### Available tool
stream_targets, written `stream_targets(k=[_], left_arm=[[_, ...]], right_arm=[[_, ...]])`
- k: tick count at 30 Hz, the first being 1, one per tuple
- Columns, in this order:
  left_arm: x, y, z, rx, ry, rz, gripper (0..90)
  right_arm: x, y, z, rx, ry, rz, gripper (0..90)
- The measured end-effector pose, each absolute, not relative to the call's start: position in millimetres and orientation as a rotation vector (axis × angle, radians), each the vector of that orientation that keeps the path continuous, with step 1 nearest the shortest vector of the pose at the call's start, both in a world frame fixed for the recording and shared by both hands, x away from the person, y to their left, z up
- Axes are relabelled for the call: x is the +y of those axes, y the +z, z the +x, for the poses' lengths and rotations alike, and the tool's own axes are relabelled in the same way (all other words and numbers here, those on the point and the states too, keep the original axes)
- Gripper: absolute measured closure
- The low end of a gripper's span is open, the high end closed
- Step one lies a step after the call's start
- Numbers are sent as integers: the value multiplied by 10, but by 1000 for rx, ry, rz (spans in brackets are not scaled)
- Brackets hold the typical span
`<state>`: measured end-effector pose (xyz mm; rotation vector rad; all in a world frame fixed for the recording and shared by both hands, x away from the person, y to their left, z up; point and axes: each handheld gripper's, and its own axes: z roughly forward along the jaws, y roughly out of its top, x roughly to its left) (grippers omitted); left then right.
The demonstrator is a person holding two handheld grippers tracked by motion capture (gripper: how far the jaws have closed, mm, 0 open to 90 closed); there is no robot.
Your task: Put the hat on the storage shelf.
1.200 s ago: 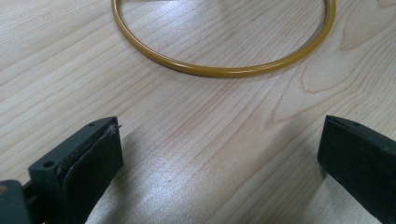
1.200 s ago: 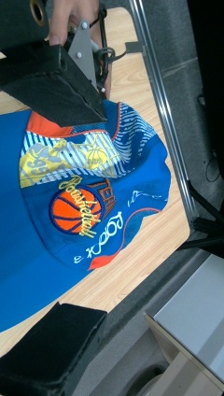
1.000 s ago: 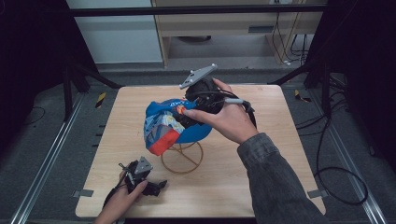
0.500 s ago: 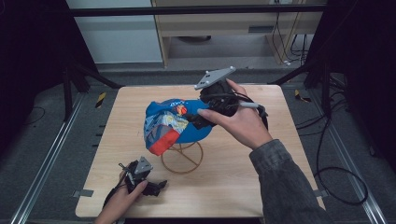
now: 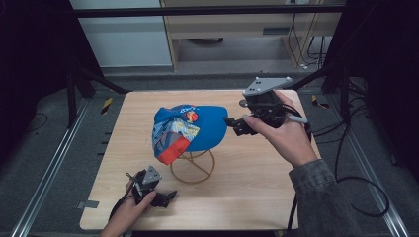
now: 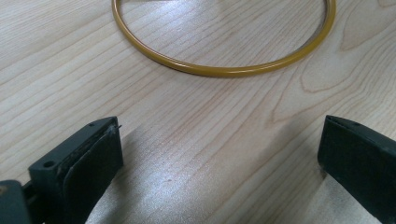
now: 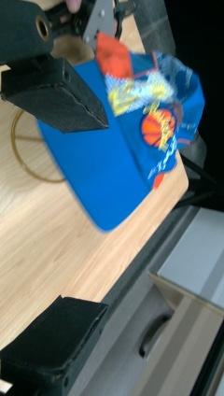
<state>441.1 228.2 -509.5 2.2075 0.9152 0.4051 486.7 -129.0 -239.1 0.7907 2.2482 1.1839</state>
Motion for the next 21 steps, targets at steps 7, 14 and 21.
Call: stream_targets(k=[7,14,21], left_arm=[[2281,-5097,4410,916,407,2205,0],[2281,-5097,4410,915,407,2205,0],[2283,-5096,4410,915,404,2207,0]], right_arm=[[-1545,-2553,4847,2210,1168,852,131],[-1633,-2813,4838,2230,1142,889,138],[-1664,-3079,4847,2254,1093,909,141]])
